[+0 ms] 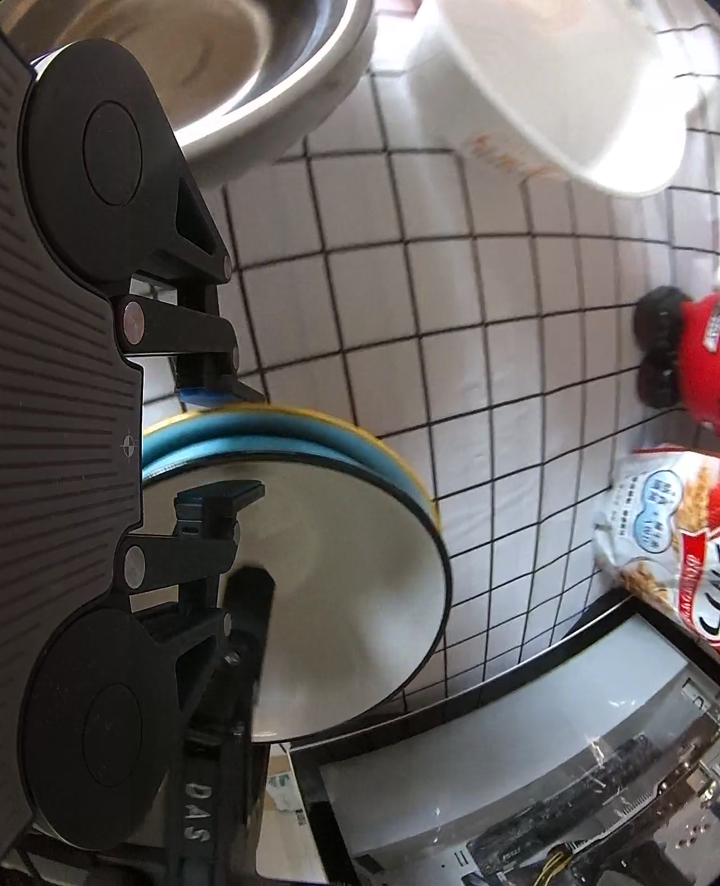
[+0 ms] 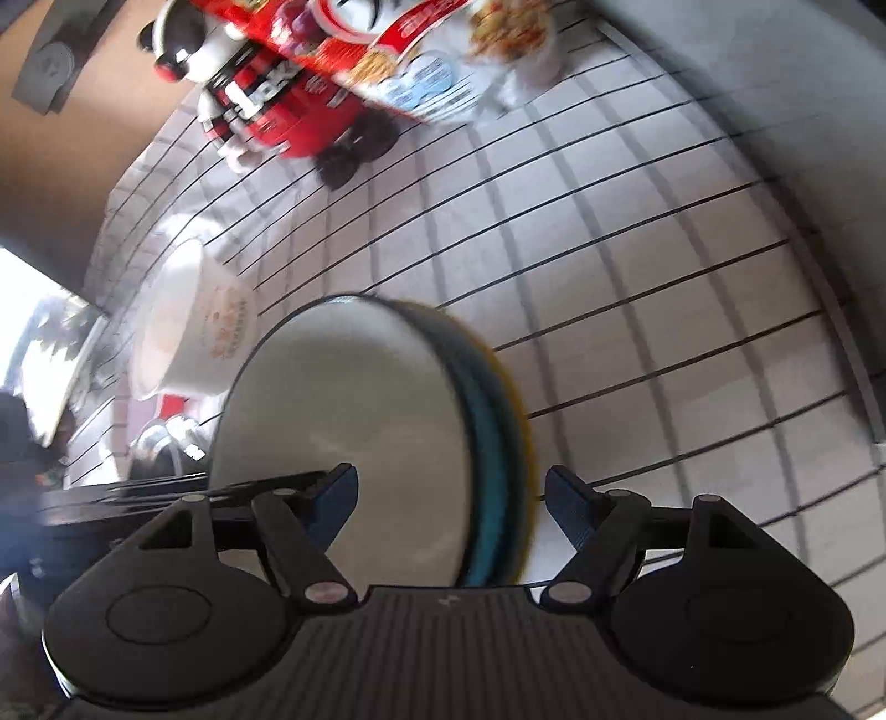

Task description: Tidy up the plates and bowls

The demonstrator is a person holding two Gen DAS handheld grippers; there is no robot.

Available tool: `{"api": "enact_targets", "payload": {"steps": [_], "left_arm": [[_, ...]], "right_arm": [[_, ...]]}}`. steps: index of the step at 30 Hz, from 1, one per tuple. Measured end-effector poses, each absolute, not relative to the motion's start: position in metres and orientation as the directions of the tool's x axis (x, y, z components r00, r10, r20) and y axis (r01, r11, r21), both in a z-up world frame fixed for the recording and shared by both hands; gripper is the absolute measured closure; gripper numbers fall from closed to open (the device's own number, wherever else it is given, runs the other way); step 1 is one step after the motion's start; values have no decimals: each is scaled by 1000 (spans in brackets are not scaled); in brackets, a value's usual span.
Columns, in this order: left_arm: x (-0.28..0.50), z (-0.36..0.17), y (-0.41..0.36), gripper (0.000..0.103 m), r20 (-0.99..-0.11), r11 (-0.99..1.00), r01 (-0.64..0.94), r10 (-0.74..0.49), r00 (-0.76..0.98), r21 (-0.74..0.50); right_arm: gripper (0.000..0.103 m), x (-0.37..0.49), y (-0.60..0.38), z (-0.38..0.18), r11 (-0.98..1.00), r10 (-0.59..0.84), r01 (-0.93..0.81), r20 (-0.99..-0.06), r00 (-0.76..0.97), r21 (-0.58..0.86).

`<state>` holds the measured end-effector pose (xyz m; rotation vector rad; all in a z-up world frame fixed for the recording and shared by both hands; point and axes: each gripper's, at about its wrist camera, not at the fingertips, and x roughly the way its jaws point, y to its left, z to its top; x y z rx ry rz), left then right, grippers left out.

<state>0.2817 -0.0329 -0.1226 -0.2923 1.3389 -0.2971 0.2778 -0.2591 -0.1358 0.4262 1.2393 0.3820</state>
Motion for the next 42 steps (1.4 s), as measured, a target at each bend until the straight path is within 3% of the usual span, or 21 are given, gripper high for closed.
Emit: {"api": "enact_targets", "payload": {"steps": [18, 24, 33, 42], "left_arm": [[336, -128, -11, 72, -906, 935, -63, -321, 276, -350], [331, -126, -7, 79, -899, 932, -74, -318, 301, -354], [307, -90, 9, 75, -860, 924, -27, -344, 377, -381], [272, -37, 60, 75, -768, 909, 0, -352, 534, -416]], "right_arm": [[29, 353, -227, -140, 830, 558, -178, -785, 268, 529], [29, 355, -219, -136, 853, 520, -217, -806, 281, 475], [18, 336, -226, -112, 909, 416, -205, -826, 380, 363], [10, 300, -187, -53, 954, 283, -253, -753, 594, 159]]}}
